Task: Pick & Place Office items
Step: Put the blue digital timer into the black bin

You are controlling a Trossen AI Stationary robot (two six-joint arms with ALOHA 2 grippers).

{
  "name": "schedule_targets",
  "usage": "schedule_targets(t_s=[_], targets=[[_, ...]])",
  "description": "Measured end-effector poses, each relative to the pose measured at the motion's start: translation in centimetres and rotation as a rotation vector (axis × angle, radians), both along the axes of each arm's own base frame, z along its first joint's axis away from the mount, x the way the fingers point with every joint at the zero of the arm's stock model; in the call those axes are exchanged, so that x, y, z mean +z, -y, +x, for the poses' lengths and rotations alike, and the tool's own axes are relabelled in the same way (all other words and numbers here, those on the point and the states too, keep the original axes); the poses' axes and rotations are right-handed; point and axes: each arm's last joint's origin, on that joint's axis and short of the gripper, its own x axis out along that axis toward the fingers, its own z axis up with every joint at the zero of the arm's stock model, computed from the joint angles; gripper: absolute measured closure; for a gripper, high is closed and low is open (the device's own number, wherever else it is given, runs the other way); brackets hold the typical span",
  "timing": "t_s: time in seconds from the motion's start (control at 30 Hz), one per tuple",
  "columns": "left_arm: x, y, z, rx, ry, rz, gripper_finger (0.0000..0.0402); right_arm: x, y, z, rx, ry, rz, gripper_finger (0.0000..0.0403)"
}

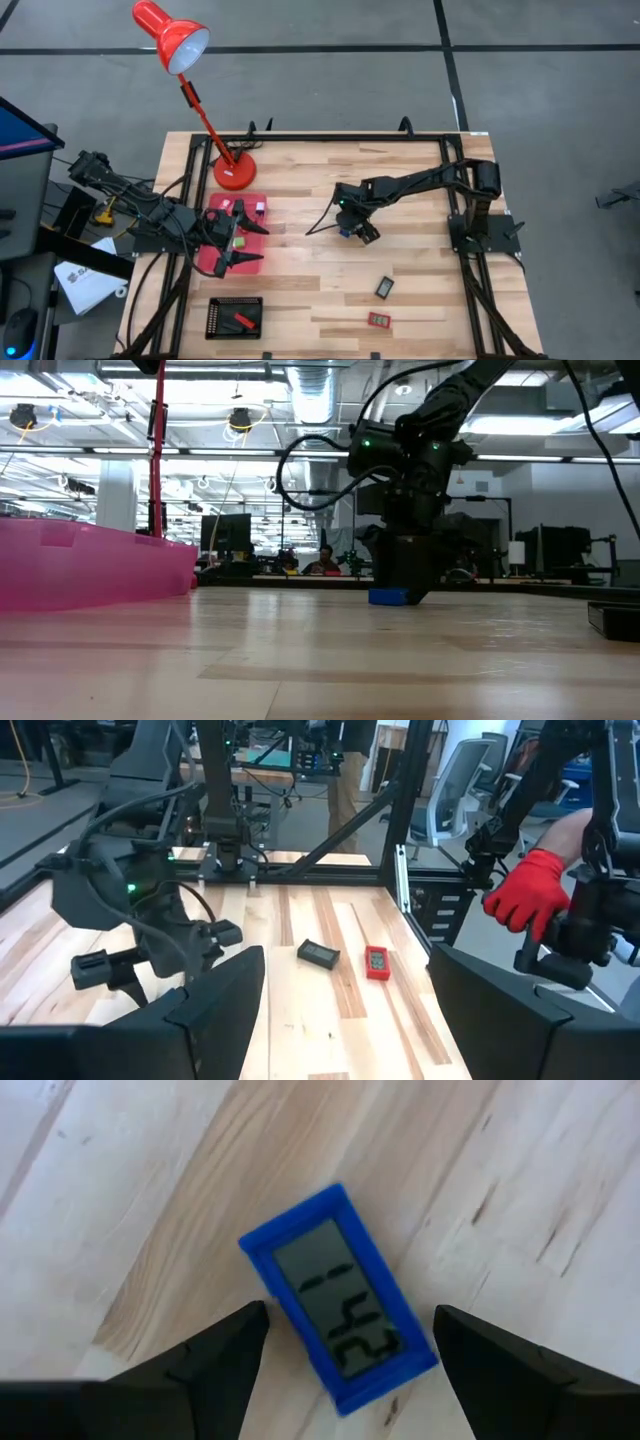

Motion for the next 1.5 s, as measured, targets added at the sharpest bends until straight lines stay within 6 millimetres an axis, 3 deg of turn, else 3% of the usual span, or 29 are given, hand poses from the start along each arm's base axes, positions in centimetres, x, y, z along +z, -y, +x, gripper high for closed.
schedule_targets(t_s=[0.43, 0.8, 0.93, 1.13, 1.33, 1.5], targets=[[0.0, 0.0, 0.0, 0.0, -0.004, -0.024, 0.0119, -0.2, -0.9, -0.3, -0.02, -0.048, 0.029, 0.0126], [0.0, 0.0, 0.0, -0.001, -0.004, -0.025, 0.0119, -0.2, -1.6, -0.4, -0.005, -0.064, 0.06, 0.0262], [0.0, 0.0, 0.0, -0.001, -0.005, -0.026, 0.0119, -0.2, -2.1, -0.4, -0.028, -0.073, 0.079, 0.0261], [0.0, 0.0, 0.0, -0.002, -0.005, -0.025, 0.0119, -0.1, -3.5, -0.4, -0.088, -0.088, 0.104, 0.0225], [-0.1, 0.0, 0.0, -0.002, -0.013, -0.021, 0.0119, 0.0, -5.6, -0.4, -0.093, -0.099, 0.12, 0.0261], [-0.2, 0.0, 0.0, -0.003, -0.025, -0.023, 0.0119, 1.3, -8.5, 0.0, -0.053, -0.093, 0.145, 0.0259]])
